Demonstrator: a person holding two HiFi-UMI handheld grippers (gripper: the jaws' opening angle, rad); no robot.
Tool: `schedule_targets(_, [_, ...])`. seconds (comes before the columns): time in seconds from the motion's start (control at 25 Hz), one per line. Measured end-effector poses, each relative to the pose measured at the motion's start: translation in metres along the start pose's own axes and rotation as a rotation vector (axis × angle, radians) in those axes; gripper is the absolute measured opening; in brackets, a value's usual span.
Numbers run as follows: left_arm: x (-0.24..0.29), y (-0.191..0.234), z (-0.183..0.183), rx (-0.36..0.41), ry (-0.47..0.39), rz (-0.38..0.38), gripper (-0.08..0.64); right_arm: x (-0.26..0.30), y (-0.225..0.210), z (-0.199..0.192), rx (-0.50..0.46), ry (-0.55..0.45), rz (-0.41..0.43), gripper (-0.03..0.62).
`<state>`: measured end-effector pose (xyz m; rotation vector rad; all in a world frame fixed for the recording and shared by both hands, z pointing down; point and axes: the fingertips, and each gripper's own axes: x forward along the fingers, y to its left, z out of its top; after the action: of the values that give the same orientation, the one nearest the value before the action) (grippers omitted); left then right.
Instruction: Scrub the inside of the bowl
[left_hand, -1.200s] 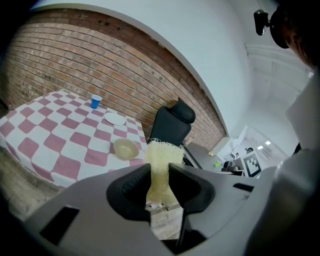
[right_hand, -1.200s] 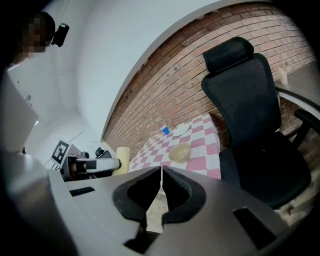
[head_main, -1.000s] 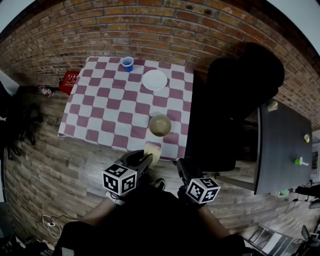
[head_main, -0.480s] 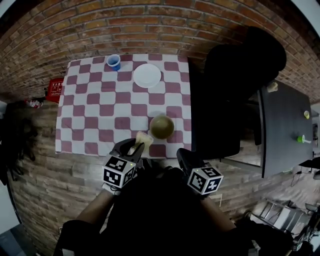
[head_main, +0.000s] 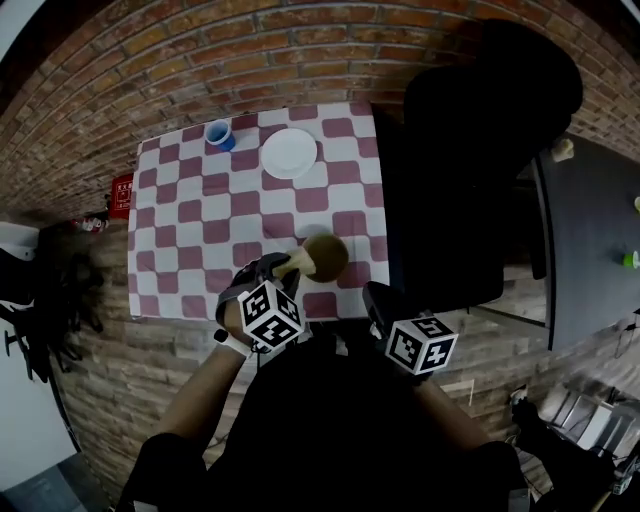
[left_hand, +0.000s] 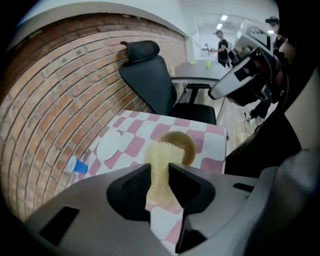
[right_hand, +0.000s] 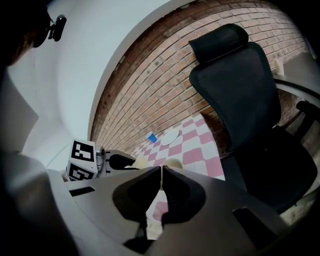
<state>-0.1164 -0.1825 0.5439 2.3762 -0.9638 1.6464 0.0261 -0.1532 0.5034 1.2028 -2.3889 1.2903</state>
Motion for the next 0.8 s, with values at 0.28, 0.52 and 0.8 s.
schedule_targets(0.28, [0.042,0.007,0.007,0.261,0.227,0.065,0.114,-0.001,-0.023,-0.001,0.049,-0.002,0.035,0.032])
schedule_targets(0.52, [0.060,0.008,0.027,0.354,0.283,0.128,0.114,-0.001,-0.032,-0.009,0.061,0.015,0.050,0.032])
schedule_targets(0.8, [0.073,-0.005,0.042,0.519,0.336,0.154,0.114,-0.004,-0.036,-0.006,0.056,0.017,0.041,0.032])
